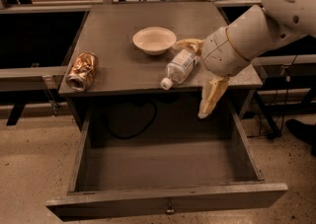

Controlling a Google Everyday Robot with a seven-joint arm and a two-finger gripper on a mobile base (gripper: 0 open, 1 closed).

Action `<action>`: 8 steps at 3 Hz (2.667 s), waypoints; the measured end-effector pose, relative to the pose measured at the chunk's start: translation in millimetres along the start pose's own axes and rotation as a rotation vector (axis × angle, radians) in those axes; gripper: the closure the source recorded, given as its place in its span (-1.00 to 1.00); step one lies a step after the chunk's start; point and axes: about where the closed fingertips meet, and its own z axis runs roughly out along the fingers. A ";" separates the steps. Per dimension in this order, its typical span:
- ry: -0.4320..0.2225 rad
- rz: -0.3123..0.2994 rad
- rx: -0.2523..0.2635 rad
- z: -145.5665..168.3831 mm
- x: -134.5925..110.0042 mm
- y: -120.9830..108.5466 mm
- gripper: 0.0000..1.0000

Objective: Place blue plastic bottle into top drawer

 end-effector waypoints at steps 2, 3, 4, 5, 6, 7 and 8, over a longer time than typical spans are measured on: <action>0.012 -0.029 -0.058 21.1 15.2 -11.2 -1.00; 0.029 -0.076 -0.119 40.5 38.8 -30.7 -1.00; 0.063 -0.128 -0.141 52.0 58.9 -45.5 -1.00; 0.100 -0.217 -0.130 56.2 61.8 -61.5 -1.00; 0.125 -0.295 -0.143 62.4 59.7 -78.9 -1.00; 0.137 -0.344 -0.181 72.1 61.7 -91.7 -1.00; 0.140 -0.356 -0.240 86.4 70.2 -93.2 -1.00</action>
Offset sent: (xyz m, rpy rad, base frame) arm 0.0583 0.0091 -0.0459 -0.1098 0.0682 0.0925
